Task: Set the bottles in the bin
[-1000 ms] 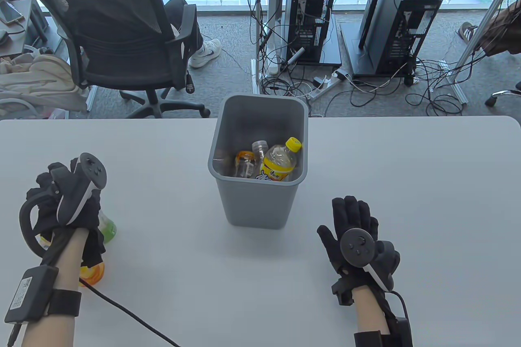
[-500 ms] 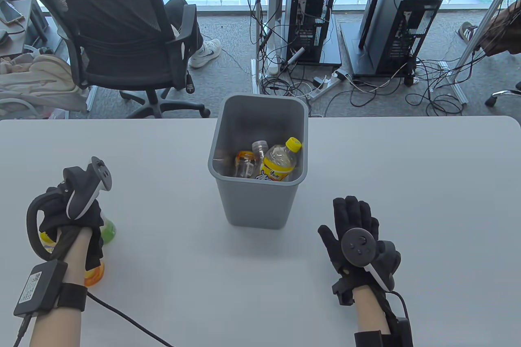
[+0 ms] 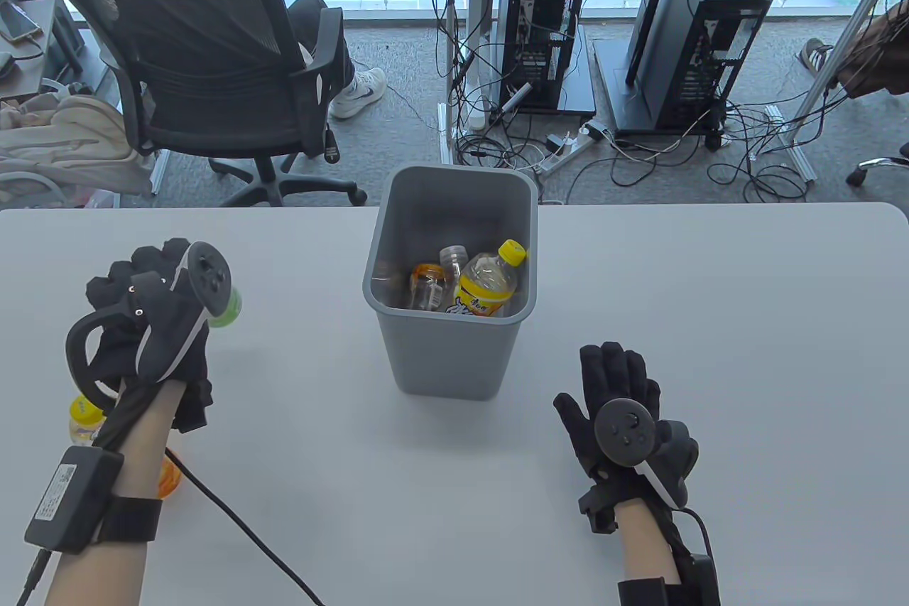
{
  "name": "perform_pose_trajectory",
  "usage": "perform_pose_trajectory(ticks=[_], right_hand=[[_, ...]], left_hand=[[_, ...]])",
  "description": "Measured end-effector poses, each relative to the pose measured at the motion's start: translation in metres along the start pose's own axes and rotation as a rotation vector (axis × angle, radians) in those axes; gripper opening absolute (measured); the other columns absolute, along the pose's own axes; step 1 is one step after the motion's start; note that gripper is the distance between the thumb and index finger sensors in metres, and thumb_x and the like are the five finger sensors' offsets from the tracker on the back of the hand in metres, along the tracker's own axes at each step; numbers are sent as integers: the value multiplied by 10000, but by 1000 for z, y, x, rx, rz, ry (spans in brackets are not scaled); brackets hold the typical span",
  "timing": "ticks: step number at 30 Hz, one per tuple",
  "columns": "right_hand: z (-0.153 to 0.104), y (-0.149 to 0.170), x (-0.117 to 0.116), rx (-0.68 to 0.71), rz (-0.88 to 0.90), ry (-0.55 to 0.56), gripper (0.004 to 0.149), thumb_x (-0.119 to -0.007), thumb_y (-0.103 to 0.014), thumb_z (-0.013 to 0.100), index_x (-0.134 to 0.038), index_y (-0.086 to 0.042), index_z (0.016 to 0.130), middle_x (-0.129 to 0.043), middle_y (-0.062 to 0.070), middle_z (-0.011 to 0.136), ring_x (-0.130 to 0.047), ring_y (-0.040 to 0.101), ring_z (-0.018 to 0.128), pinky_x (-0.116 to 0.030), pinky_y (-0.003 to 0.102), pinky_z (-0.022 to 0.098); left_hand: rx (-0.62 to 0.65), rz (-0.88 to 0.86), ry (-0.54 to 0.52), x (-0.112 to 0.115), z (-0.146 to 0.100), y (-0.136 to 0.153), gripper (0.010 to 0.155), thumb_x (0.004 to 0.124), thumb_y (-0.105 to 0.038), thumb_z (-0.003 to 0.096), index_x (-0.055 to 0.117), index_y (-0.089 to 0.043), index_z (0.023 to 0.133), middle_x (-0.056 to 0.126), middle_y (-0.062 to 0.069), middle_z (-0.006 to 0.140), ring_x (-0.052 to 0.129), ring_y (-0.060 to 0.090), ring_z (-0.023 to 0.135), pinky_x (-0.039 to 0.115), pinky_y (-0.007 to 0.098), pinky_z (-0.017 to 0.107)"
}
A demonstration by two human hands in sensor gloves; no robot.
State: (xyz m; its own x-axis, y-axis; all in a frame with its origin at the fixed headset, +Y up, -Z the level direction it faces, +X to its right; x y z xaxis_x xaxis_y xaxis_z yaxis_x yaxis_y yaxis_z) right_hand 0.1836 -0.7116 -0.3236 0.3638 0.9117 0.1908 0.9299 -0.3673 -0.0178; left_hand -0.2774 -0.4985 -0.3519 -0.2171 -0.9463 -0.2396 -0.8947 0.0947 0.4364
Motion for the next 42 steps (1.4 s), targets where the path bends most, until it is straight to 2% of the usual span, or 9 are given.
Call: perform_pose_trajectory(ticks=[6,10,13,16,21,29,36,39,42], right_hand=[[0,0,1,1,6,7,743,-609,-624,517,-377,-307,1148,-302,60,1242,-242,362,1105,-340,592,800],[-1,0,1,1,10,10,741,-609,-623,517,-377,-309,1147,-304,59,1242,-242,362,1106,-341,592,799],[0,0,2,1,19,14,744,-609,-624,517,-376,-307,1148,-302,60,1242,-241,362,1105,-340,592,799],[0,1,2,-1,24,16,742,-608,-624,518,-376,-308,1148,-301,58,1242,-242,362,1105,-341,592,800],[0,1,3,0,30,15,741,-608,-624,518,-377,-309,1148,-301,58,1243,-242,362,1106,-340,592,799],[0,2,2,0,35,12,742,-607,-625,518,-376,-309,1148,-301,57,1243,-240,362,1106,-339,592,799],[0,2,2,2,31,10,742,-609,-624,518,-377,-308,1148,-302,58,1242,-242,362,1105,-340,592,800],[0,1,2,3,32,16,743,-608,-625,517,-376,-309,1148,-303,57,1242,-242,363,1105,-340,593,799],[0,1,1,4,27,10,743,-608,-624,518,-376,-309,1149,-302,60,1243,-241,362,1106,-340,593,799]], left_hand=[[60,-120,-294,-65,-28,-44,596,814,-481,490,613,-356,1038,747,-33,1070,850,242,904,616,523,787],[167,-170,-445,-83,-50,-77,600,808,-490,489,599,-352,1035,743,-32,1065,855,235,898,627,516,782],[279,-163,-511,-84,-67,-104,599,810,-488,478,614,-348,1026,763,-31,1053,875,236,885,647,517,768],[374,-109,-465,-76,-79,-130,599,802,-497,471,623,-355,1025,778,-38,1048,895,225,875,669,510,759],[442,-154,-352,-59,-89,-157,599,804,-501,467,637,-358,1025,794,-36,1043,908,226,869,681,510,751],[491,-89,-337,-39,-90,-171,649,795,-536,457,602,-367,1053,749,-51,1102,882,230,939,673,512,763],[461,-122,-255,-48,-83,-140,665,780,-540,470,576,-369,1079,685,-31,1162,823,253,1002,624,548,784],[425,-9,-98,-46,-76,-112,668,769,-559,476,572,-380,1089,657,-29,1188,772,271,1050,592,569,798],[326,80,108,-32,-63,-68,701,759,-587,477,538,-385,1112,599,-18,1225,702,288,1107,556,588,813]])
Point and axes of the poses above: the tracker on the back of each hand, its own y axis roughly to the little-finger side, its own z axis roughly from the wrist to the fingertips, x = y × z, the point moved 2 cm from there along z, roughly from the wrist to the fingertips
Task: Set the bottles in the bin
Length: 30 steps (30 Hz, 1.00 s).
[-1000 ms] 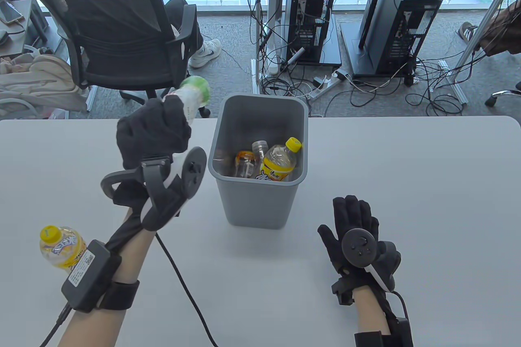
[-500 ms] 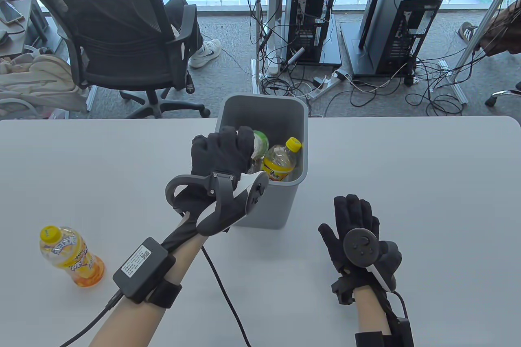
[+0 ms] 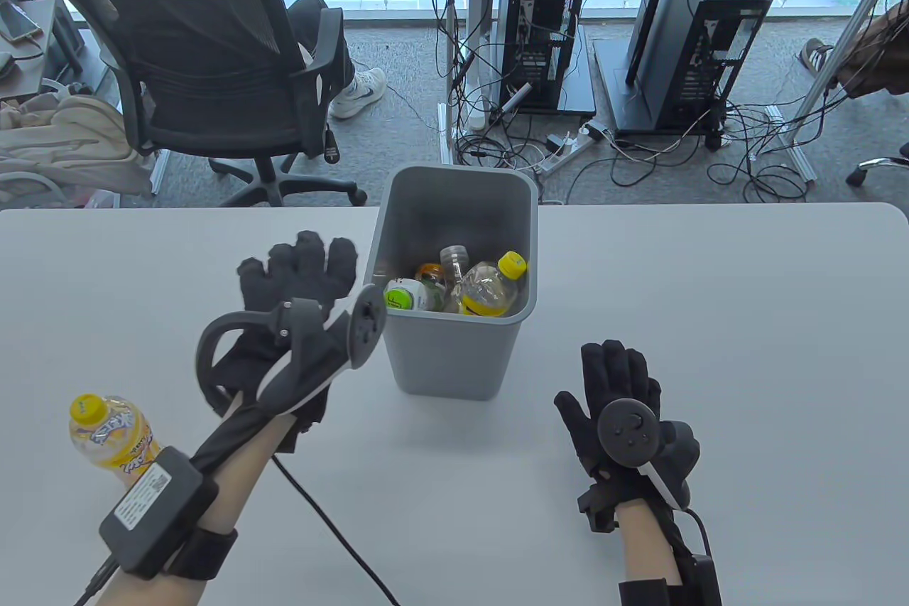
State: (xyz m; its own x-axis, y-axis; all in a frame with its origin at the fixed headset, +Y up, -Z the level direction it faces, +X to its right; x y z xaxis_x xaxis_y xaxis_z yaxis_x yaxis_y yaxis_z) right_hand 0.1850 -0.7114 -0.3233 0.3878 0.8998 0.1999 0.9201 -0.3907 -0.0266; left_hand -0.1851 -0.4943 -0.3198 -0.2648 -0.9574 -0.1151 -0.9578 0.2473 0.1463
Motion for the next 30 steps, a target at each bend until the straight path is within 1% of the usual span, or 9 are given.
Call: perform_pose_trajectory(ticks=[4,10,13,16,18,20,22,24,30], right_hand=[[-1,-2,-3,8,-19,-11,744,-609,-624,517,-379,-306,1148,-302,60,1242,-243,363,1105,-341,593,798],[-1,-3,-5,8,-27,-13,742,-609,-624,518,-378,-308,1148,-303,59,1243,-242,363,1106,-340,594,799],[-1,-1,-8,3,-34,-28,744,-608,-625,518,-376,-307,1149,-302,60,1243,-243,363,1106,-341,594,798],[0,-1,-9,1,-37,-31,744,-608,-625,518,-376,-307,1149,-303,60,1243,-242,363,1106,-341,593,799],[-1,-1,-9,-2,-40,-32,744,-608,-626,517,-378,-307,1149,-303,61,1243,-244,363,1105,-342,593,799],[-1,-1,-9,-3,-41,-36,743,-608,-625,518,-377,-307,1148,-304,59,1242,-245,363,1105,-343,593,798],[-1,-1,-8,-3,-38,-35,743,-609,-624,517,-379,-307,1148,-305,59,1242,-244,364,1104,-343,593,798],[-1,-2,-8,0,-37,-30,741,-609,-624,518,-380,-307,1148,-304,59,1242,-245,363,1105,-344,592,798],[-1,-1,-8,-3,-39,-38,742,-607,-625,518,-377,-309,1149,-303,60,1242,-243,365,1104,-343,593,799]], left_hand=[[-130,-41,166,31,-2,57,719,758,-596,478,527,-378,1123,547,-1,1248,631,311,1145,518,602,824],[-252,15,255,96,-16,124,758,757,-628,464,506,-385,1137,482,4,1276,554,323,1186,486,622,831],[-304,11,287,114,-20,141,775,757,-648,453,507,-388,1139,468,9,1282,532,329,1195,480,630,830],[-332,23,286,121,-23,150,781,751,-668,443,525,-386,1135,487,16,1277,555,334,1186,520,631,809],[-326,-4,324,127,-23,155,761,751,-669,444,563,-374,1120,542,7,1257,620,319,1164,613,625,756],[-304,-43,431,139,-21,158,766,776,-674,430,589,-368,1107,621,1,1220,722,306,1106,710,584,688],[-293,-33,526,152,-21,160,802,814,-681,403,564,-393,1108,565,-8,1225,700,323,1090,783,524,633],[-302,13,440,156,-20,159,821,890,-643,370,593,-388,1092,555,-4,1220,723,328,1063,837,485,578],[-228,168,419,155,-19,139,833,997,-554,318,634,-407,1053,594,-22,1177,758,292,1025,886,404,574]])
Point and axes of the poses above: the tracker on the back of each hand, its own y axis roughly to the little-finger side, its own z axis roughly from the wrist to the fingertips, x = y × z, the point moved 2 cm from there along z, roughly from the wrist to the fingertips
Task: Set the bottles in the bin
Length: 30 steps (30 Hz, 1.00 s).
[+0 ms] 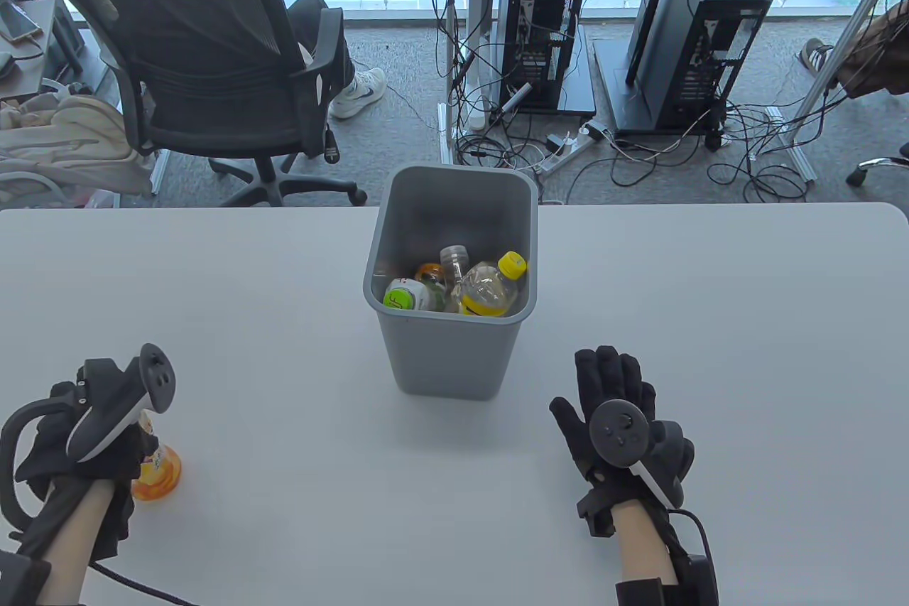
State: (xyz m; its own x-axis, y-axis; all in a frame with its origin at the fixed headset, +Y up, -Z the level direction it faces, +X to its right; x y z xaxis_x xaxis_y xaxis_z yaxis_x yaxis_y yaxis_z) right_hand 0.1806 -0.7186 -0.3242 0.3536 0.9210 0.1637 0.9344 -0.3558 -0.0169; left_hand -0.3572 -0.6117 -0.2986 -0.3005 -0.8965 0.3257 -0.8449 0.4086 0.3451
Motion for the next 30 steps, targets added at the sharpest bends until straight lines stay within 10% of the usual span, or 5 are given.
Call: perform_pose_trajectory(ticks=[11,21,30], right_hand=[[0,1,2,-3,18,9,743,-607,-625,518,-377,-308,1149,-302,60,1242,-241,363,1105,-344,592,799],[0,1,3,-6,18,10,742,-607,-625,518,-378,-307,1148,-303,60,1242,-243,362,1105,-343,592,799],[0,1,2,-4,15,-1,743,-606,-626,518,-375,-309,1149,-300,59,1243,-240,361,1106,-341,592,799]], left_hand=[[75,-71,-187,-25,-4,-21,790,982,-577,328,670,-404,1033,688,-59,1111,804,267,997,885,410,571],[185,-541,-824,-133,-68,-32,734,927,-525,397,635,-383,1055,635,-33,1144,741,295,1039,824,432,637],[420,-645,-977,-185,-106,-103,720,880,-569,413,612,-390,1058,634,-38,1140,760,279,1027,838,390,654]])
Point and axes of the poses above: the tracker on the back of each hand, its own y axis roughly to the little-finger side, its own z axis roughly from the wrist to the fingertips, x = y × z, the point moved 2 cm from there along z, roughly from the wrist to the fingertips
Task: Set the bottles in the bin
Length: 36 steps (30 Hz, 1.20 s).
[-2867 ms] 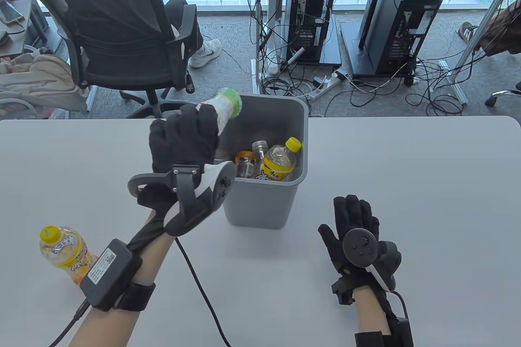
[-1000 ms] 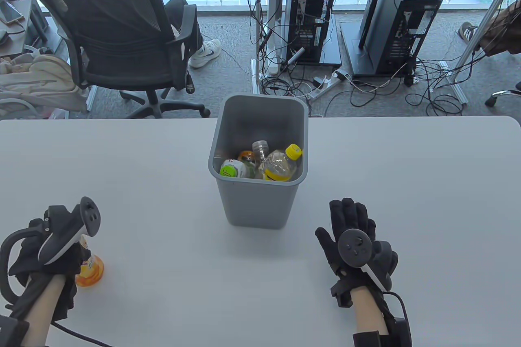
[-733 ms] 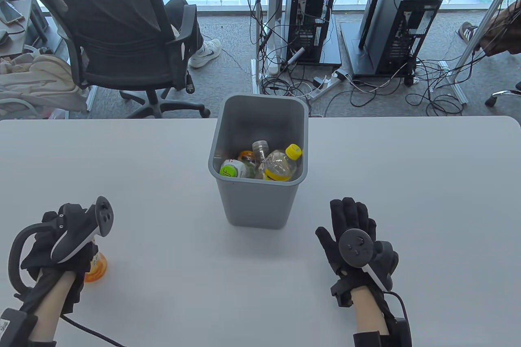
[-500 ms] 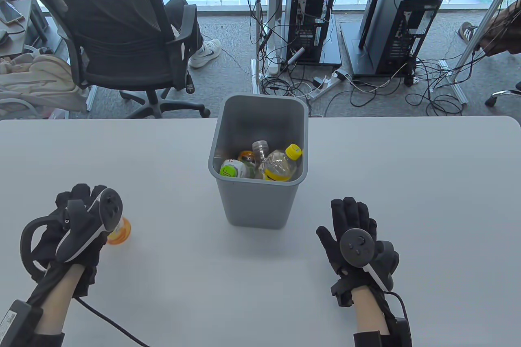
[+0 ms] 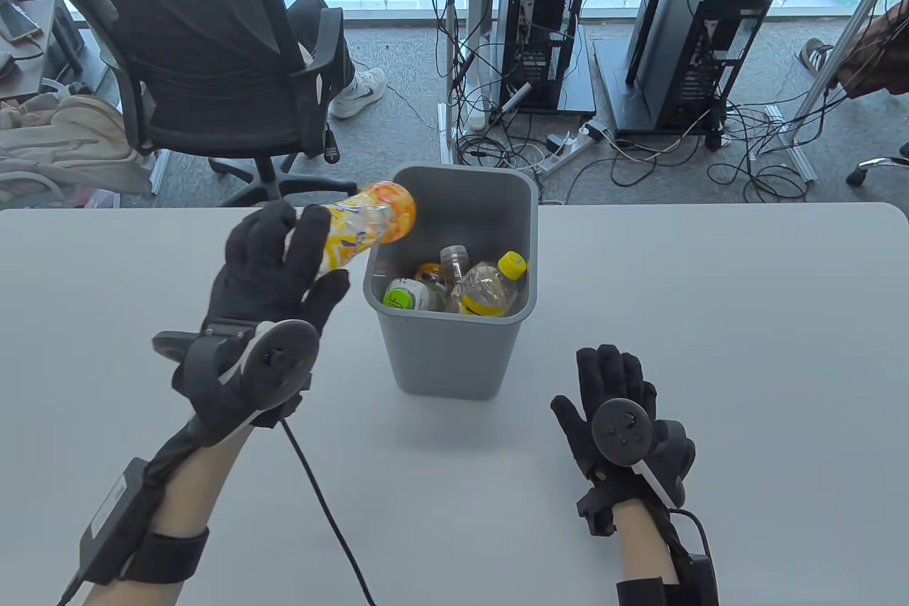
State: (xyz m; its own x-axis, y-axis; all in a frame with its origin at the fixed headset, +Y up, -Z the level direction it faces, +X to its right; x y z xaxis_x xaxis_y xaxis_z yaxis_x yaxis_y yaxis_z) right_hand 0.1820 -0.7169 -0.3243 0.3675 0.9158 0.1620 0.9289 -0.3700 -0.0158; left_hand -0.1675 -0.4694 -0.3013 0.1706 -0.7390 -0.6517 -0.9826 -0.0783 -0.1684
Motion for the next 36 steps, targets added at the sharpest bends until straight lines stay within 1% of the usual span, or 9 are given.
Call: perform_pose_trajectory(ticks=[6,9,12,14,17,23,26,29,36], right_hand=[[0,0,3,1,12,11,744,-606,-628,517,-374,-311,1149,-298,58,1244,-239,362,1106,-340,592,800],[0,-1,4,3,16,13,742,-605,-627,519,-373,-312,1149,-296,55,1244,-237,360,1107,-338,591,801],[0,-3,4,13,17,11,744,-606,-627,518,-373,-311,1149,-297,55,1244,-236,360,1107,-338,591,801],[-1,-4,5,18,12,16,743,-605,-627,519,-373,-311,1149,-298,55,1244,-238,359,1107,-339,591,801],[-1,-5,5,21,21,19,744,-605,-627,518,-372,-311,1150,-293,56,1244,-235,360,1107,-336,590,802],[-1,-10,3,36,-6,14,743,-605,-627,518,-370,-313,1149,-294,53,1244,-234,355,1109,-333,591,802],[-2,-12,1,43,-23,13,746,-606,-626,518,-358,-317,1150,-274,47,1246,-211,344,1112,-315,590,803],[-3,-16,-3,60,-57,20,761,-599,-630,519,-270,-352,1146,-152,-3,1246,-90,291,1110,-225,568,811],[-7,-34,-10,129,-134,8,784,-578,-646,517,-169,-382,1132,-28,-42,1222,45,246,1080,-116,538,804]], left_hand=[[70,33,156,56,2,-50,703,868,-558,423,622,-383,1057,627,-33,1153,760,278,1032,836,389,663],[129,57,243,86,-4,-62,641,815,-518,474,608,-375,1063,619,-35,1175,764,260,1056,825,390,691],[119,67,357,114,-12,-64,730,712,-592,482,427,-401,1127,489,-26,1245,657,264,1134,735,454,760],[98,22,339,119,-18,-56,751,645,-637,483,347,-425,1138,381,-30,1275,539,284,1184,629,519,808],[63,-30,323,119,-28,-32,760,611,-660,477,334,-418,1142,331,-16,1282,483,298,1199,578,552,823],[-62,-5,349,115,-55,35,748,627,-647,480,369,-415,1142,314,-23,1287,418,303,1217,497,592,843],[-111,30,368,117,-76,67,736,630,-647,481,406,-412,1141,310,-22,1291,388,300,1226,465,605,850],[-164,41,385,123,-104,93,744,624,-656,480,402,-410,1146,296,-23,1294,348,302,1233,414,625,856],[-199,88,438,157,-165,120,762,596,-682,473,375,-416,1152,230,-30,1298,229,301,1242,270,670,851]])
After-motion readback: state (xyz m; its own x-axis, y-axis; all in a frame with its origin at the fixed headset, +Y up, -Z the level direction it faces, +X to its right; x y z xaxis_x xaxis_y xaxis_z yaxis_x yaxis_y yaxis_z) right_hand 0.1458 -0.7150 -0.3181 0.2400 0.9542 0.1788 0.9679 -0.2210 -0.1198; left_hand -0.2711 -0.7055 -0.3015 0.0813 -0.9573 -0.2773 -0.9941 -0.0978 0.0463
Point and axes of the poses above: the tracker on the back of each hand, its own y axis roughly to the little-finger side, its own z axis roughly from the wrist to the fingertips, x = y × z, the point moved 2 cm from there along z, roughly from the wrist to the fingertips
